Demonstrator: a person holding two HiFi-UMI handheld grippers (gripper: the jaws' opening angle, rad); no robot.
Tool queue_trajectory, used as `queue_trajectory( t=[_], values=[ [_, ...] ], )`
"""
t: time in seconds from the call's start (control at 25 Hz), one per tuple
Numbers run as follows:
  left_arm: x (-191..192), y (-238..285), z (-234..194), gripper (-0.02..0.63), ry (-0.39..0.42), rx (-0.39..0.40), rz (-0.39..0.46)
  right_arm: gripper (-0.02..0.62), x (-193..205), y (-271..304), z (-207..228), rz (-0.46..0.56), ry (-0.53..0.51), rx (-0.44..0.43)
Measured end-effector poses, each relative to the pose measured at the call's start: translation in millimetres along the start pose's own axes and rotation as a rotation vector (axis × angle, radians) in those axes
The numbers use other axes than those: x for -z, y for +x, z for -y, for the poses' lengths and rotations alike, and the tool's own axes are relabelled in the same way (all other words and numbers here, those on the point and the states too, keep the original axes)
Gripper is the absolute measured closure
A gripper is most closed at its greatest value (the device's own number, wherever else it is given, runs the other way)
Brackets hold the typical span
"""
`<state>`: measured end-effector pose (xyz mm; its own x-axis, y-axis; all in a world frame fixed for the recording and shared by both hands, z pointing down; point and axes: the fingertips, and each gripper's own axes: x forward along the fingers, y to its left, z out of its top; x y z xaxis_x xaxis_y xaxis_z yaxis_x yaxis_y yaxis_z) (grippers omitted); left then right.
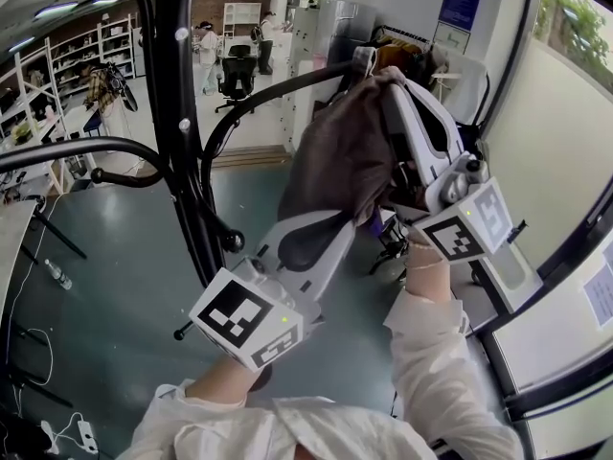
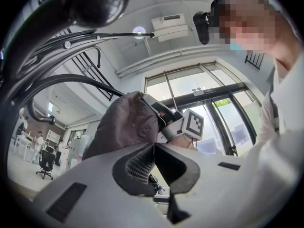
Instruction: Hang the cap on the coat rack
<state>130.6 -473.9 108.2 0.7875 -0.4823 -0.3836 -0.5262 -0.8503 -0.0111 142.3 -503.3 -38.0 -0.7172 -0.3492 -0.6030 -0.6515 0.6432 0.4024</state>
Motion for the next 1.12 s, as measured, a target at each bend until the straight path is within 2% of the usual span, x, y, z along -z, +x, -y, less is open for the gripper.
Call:
queue_trajectory(
  t=[0.16,0.88,1.12],
  values=[
    [-3,-5,-1,0.589,0.0,-0.013,0.003,0.58,3,3,-2,0.008,0.032,-0.019],
    [-3,-17,-13,0.589,0.015,-0.07,0.005,0.58,12,19,-13,0.038,0.063,-0.081],
    [-2,-23,-18,0.589,0.019,-0.087,0.004,0.58,24,22,-24,0.019,0.073,-0.092]
  ],
)
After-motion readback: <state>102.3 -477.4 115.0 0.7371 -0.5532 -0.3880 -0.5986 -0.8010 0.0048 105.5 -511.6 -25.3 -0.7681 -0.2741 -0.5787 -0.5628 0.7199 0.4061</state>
